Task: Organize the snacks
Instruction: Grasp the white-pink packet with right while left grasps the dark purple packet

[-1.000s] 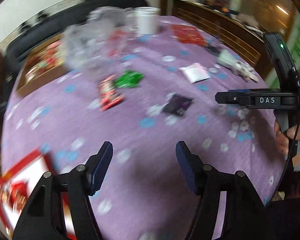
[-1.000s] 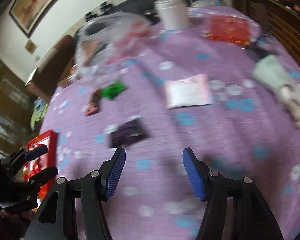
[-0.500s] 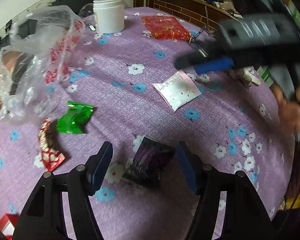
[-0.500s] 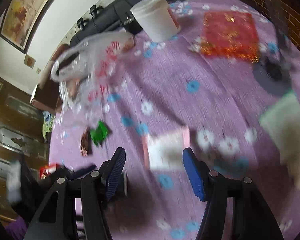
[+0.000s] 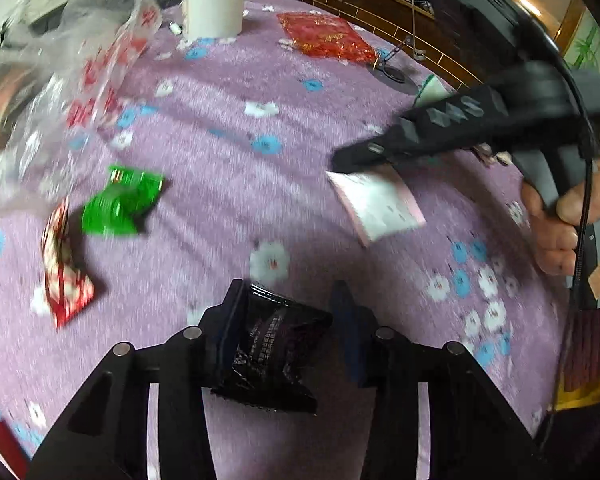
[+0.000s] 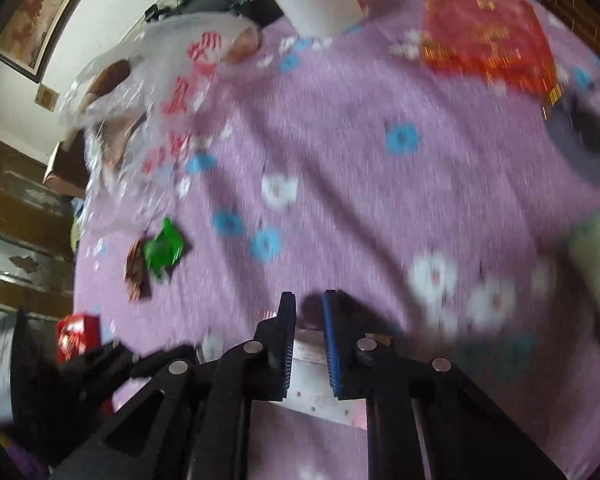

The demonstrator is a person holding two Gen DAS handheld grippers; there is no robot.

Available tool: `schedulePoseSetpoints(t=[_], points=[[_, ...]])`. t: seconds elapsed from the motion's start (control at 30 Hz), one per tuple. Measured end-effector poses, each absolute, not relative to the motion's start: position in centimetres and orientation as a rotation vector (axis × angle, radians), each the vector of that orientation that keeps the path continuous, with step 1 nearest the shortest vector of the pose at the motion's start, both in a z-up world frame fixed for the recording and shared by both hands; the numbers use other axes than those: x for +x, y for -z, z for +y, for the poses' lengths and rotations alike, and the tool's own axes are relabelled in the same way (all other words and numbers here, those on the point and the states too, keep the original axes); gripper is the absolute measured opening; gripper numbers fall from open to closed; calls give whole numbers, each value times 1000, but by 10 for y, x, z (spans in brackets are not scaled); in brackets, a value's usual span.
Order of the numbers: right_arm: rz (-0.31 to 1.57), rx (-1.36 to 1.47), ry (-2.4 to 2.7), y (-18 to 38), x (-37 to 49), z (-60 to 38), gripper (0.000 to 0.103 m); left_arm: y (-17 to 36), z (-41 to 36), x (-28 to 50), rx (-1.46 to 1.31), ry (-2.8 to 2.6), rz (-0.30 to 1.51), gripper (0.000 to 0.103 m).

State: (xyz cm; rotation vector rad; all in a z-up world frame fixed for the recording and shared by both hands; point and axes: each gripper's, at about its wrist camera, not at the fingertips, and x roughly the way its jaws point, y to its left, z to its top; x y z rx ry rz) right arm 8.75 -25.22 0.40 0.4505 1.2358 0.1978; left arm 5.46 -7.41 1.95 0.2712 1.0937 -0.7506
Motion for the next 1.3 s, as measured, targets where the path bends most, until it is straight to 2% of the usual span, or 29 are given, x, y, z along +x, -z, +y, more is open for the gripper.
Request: schedulePoseSetpoints(t=[0.2, 0.3, 0.37, 0.47, 0.53, 0.6, 0.63, 0.87, 0.93, 1.0, 1.07, 1.1, 1.13, 1.17, 1.2, 1.3], points=[[1331, 503, -320, 5, 24, -241, 16, -21, -29, 12, 201, 722, 1140, 40], [1353, 487, -365, 5, 0, -233, 23, -21, -6, -14, 166, 689, 1156, 40], [1345, 457, -385, 1, -8, -228, 42, -22, 6, -28, 148, 676, 1160, 40], [1294, 355, -419, -17, -17, -222, 65, -24, 21, -38, 107, 634, 1169, 42], [1254, 287, -442, -29, -22, -218, 70, -26, 29, -36, 63, 605, 1162, 42], [1228, 196, -491, -38, -23, -207, 74, -31, 36, -38, 46, 579, 1140, 50], [1236, 146, -522, -39, -23, -198, 77, -33, 38, -39, 58, 562, 1127, 59], [1340, -184, -543, -10, -23, -150, 78, -31, 44, -48, 119, 583, 1136, 60], [1323, -220, -539, -10, -24, -144, 74, -27, 44, -48, 114, 577, 1144, 60], [1315, -244, -511, -8, -26, -143, 70, -21, 42, -45, 111, 574, 1158, 60], [1293, -277, -468, -8, -29, -142, 53, -20, 39, -47, 130, 585, 1128, 59], [1283, -280, -444, -9, -30, -144, 50, -20, 37, -47, 150, 588, 1117, 59], [1280, -258, -433, -9, -29, -148, 48, -19, 35, -48, 168, 590, 1112, 57], [1278, -197, -421, -10, -27, -155, 47, -20, 32, -50, 201, 588, 1102, 46], [1275, -163, -413, -11, -28, -162, 46, -20, 29, -51, 244, 589, 1089, 40], [1251, -77, -373, -13, -32, -176, 43, -20, 29, -53, 269, 591, 1078, 35]])
